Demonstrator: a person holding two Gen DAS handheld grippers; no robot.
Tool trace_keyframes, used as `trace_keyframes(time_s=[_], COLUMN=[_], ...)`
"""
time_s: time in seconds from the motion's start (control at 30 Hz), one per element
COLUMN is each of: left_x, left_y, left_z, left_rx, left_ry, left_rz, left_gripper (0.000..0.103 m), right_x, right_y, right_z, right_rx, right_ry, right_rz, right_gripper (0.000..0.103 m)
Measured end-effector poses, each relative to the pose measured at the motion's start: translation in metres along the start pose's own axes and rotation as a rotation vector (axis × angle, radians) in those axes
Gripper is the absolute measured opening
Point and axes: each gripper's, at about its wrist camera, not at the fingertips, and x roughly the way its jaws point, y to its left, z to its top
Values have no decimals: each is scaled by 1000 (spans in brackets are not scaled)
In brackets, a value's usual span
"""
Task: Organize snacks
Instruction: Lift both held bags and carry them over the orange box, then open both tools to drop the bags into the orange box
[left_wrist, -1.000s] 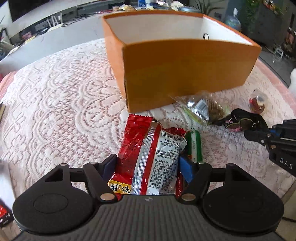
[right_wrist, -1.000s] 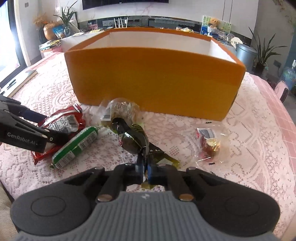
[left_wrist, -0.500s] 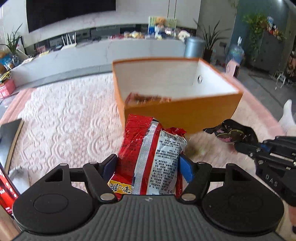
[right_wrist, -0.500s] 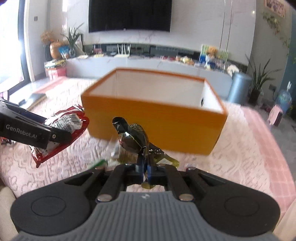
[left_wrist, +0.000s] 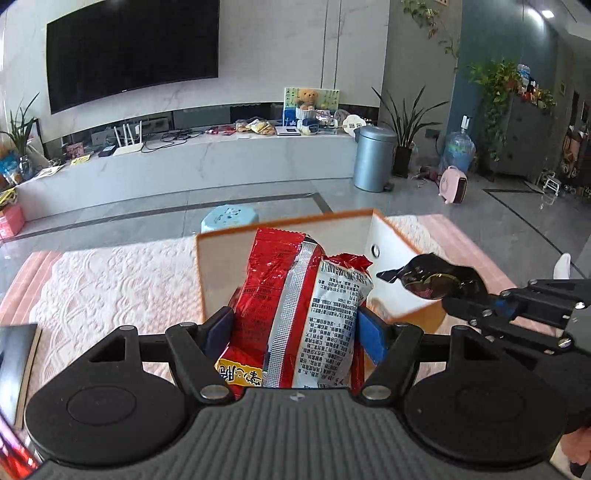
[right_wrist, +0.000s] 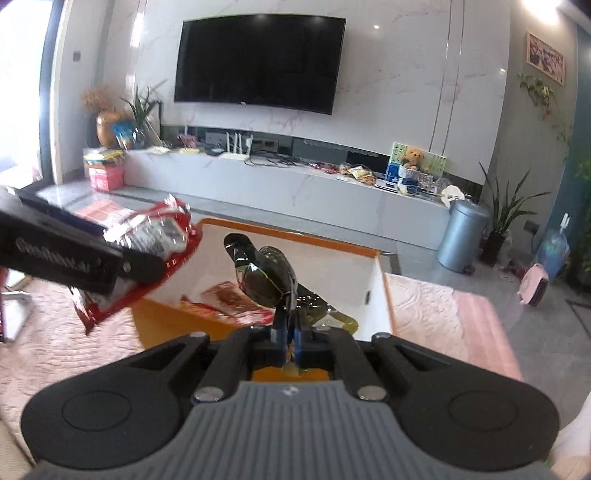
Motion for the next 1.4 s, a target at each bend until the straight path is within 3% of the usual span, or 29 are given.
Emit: trace_keyframes(time_s=[0.17,0.4,0.73,1.4], left_x=[31,77,131,168], left_y=[-11,-13,-10,-17], left_z=[18,25,23,5], left_rx=[34,47,78,149], left_ry=[-5,59,138,300], left_rz=[55,61,79,125], left_gripper=[82,82,82,82], right_x=[40,103,169,212], right_y=[-19,-31,-28,-36], right_z=[16,19,13,6], right_rx=[-15,-53,-80,-82], right_ry=[42,127,250,384], right_rz=[-31,-90,-81,-32], right_gripper=[0,0,0,0])
